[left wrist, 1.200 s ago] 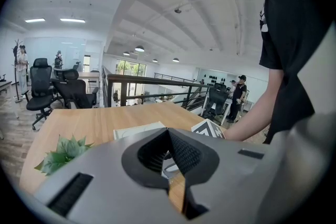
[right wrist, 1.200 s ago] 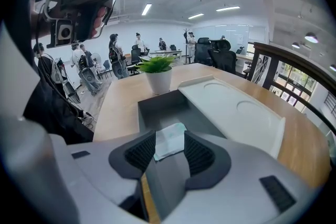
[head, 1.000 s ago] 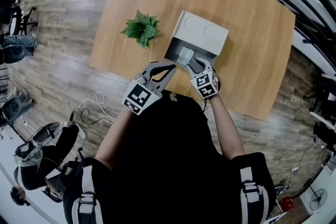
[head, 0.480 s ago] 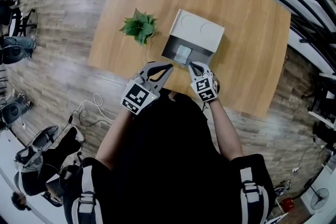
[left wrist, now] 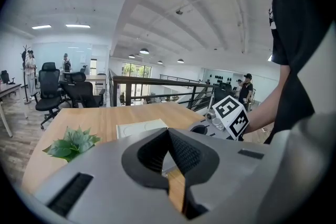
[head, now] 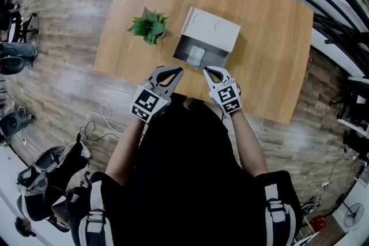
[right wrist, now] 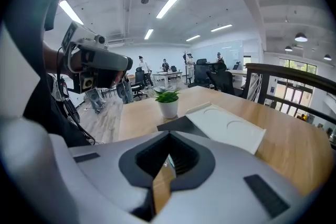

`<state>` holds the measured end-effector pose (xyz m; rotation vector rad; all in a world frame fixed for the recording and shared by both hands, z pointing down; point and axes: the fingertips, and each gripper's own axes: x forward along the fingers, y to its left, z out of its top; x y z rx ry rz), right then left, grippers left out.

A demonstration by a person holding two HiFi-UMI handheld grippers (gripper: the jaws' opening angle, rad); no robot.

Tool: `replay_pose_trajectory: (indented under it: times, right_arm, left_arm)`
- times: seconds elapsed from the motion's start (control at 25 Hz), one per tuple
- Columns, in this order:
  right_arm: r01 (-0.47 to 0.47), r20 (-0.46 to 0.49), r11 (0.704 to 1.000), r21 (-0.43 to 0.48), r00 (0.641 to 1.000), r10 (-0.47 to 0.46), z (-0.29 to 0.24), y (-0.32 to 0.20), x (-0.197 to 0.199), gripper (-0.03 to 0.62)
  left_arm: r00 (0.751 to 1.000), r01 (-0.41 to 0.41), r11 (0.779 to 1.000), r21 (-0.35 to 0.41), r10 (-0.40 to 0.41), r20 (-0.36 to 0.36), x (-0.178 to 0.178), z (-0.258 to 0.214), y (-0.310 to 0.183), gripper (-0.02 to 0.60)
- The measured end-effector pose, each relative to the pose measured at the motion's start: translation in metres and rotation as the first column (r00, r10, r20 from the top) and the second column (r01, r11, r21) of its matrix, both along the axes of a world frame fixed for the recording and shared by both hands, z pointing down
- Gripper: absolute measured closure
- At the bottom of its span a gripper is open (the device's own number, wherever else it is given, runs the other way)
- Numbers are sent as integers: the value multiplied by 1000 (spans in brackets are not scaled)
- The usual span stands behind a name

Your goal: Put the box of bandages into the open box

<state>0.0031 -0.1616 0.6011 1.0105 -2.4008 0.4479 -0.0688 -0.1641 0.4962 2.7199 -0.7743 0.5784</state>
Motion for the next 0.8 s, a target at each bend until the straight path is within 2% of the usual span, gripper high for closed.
replay_pose_trajectory:
  times: [0.44,0.8]
  right_arm:
    - [37,-12,997,69,999,-37,-26,36,10,569]
    - [63,-12,991,122,998,-62,-44,66,24,569]
  left_arm:
    - [1000,29,1000,11,-29,3,6,7,29,558]
    - [997,65,997,28,-66,36,5,11,60,558]
